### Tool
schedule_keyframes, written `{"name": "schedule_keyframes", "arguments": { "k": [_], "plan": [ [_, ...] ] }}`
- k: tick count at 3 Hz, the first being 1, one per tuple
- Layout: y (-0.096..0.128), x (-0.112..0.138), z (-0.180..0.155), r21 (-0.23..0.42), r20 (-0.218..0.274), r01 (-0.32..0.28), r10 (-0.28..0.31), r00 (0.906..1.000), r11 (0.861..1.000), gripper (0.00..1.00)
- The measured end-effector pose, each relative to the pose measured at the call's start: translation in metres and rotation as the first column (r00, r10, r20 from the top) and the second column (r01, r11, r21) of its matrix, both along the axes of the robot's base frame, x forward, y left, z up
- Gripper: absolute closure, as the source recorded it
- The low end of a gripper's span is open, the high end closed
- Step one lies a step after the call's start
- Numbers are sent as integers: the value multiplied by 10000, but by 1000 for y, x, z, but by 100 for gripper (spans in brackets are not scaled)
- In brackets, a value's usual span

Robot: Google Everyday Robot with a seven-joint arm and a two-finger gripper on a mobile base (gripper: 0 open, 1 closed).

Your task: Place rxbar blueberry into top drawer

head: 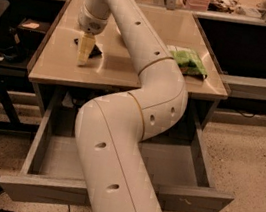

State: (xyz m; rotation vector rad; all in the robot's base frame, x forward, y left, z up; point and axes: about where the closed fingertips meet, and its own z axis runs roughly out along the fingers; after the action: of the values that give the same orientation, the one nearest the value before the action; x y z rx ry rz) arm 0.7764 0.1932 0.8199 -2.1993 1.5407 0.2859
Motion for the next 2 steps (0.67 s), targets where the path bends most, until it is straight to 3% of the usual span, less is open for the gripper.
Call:
{"name": "schedule_keyframes", "arguments": {
  "k": [2],
  "plan": [
    [0,0,0,0,0,0,0,10000,10000,65]
  ]
}}
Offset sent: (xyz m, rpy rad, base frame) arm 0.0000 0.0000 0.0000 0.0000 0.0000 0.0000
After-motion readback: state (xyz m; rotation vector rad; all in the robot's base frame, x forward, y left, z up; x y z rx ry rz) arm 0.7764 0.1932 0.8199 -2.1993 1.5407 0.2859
